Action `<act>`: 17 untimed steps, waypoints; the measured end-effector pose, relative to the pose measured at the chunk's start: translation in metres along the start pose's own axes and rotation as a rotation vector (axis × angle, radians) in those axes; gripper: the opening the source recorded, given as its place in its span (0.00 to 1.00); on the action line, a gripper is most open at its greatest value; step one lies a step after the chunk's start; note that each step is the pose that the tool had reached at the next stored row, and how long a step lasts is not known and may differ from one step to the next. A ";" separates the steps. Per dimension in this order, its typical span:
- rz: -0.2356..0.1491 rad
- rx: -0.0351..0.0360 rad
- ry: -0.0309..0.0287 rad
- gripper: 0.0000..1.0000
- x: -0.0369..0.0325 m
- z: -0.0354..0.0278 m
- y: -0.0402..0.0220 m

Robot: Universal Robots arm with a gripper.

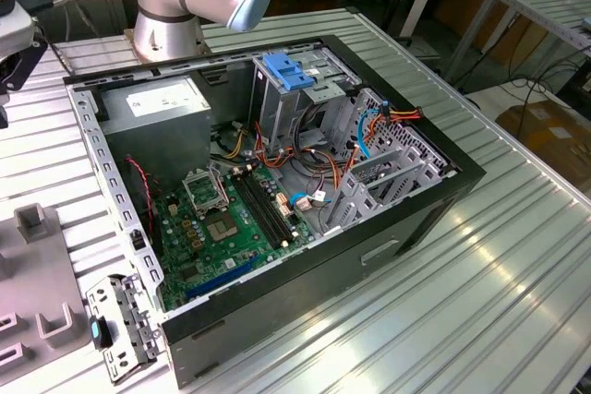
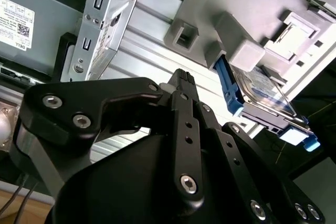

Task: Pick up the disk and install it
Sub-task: 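Reach for the disk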

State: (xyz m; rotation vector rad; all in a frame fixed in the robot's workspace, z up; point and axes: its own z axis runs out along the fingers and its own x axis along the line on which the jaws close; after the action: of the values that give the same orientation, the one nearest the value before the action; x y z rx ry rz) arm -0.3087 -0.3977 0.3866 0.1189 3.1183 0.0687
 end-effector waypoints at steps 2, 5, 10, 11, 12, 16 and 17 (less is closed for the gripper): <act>0.000 0.0001 0.0001 0.11 0.0057 -0.0001 -0.0004; 0.000 0.0001 0.0003 0.11 0.0135 -0.0003 -0.0010; 0.000 0.0000 0.0003 0.11 0.0236 -0.0005 -0.0017; 0.000 0.0001 0.0004 0.11 0.0258 -0.0005 -0.0019; 0.000 0.0000 0.0003 0.11 0.0289 -0.0005 -0.0021; 0.000 0.0001 0.0004 0.11 0.0365 -0.0007 -0.0027; 0.000 0.0000 0.0005 0.11 0.0382 -0.0007 -0.0028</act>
State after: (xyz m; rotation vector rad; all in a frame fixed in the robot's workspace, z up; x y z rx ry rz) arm -0.3471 -0.3976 0.3865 0.1190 3.1187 0.0687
